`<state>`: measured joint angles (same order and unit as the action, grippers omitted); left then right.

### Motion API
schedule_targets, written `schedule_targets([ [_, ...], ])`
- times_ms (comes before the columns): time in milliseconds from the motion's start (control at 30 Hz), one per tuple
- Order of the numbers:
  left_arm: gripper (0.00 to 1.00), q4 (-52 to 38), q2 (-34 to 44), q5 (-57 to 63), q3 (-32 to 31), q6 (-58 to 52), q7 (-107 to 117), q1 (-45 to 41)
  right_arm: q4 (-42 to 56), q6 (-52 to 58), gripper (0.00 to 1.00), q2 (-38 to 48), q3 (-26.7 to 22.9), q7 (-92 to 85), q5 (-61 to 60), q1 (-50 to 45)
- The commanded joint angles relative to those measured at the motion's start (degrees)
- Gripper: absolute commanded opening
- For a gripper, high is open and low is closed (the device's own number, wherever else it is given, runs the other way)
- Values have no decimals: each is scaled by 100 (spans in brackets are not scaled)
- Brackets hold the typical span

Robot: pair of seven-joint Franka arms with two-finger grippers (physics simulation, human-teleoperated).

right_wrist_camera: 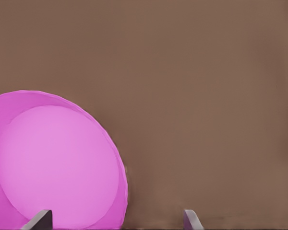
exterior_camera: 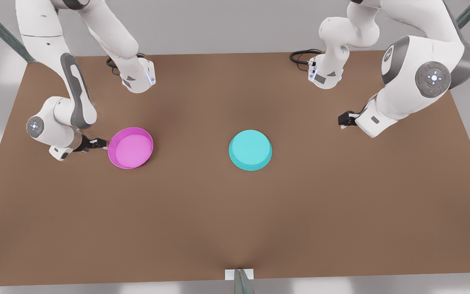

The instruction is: Flip the blue plate over with the left arm, and stack the pink plate on top of the blue plate with the right arm

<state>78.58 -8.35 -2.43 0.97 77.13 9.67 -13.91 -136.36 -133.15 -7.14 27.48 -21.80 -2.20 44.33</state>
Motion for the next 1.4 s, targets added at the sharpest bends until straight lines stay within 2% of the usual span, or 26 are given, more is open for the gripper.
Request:
schedule_targets([
  [0, 100, 0, -8, 41, 9, 4, 0, -7, -14, -62, 100, -15, 3, -9, 1, -188],
  [67, 100, 9, -8, 41, 0, -14, -18, -16, -40, -316, 100, -173, 38, 9, -8, 84],
  [167, 100, 9, 0, 41, 0, -23, -61, 2, -40, -572, 100, -516, 882, 70, -8, 937],
  [733, 100, 0, 0, 32, 9, 4, -79, 142, -40, -1354, 100, -1395, 952, 255, 264, 717],
  [767, 100, 0, 0, 6, 9, 4, -70, 160, -40, -1363, 96, -1404, 952, 264, 264, 691],
  [867, 100, 0, -17, 41, 9, 4, -62, 151, -49, -1442, 70, -1465, 952, 272, 264, 673],
  [1167, 100, 0, -8, 49, 9, -5, -62, 151, -198, -1908, 68, -1544, 961, 237, 273, 682],
  [1233, 100, 0, -8, 58, 9, -5, -62, 160, -198, -1890, 57, -1536, 961, 228, 264, 700],
  [1367, 100, 0, -8, 58, 9, 4, -62, 160, -198, -1881, 44, -1536, 970, 228, 282, 726],
])
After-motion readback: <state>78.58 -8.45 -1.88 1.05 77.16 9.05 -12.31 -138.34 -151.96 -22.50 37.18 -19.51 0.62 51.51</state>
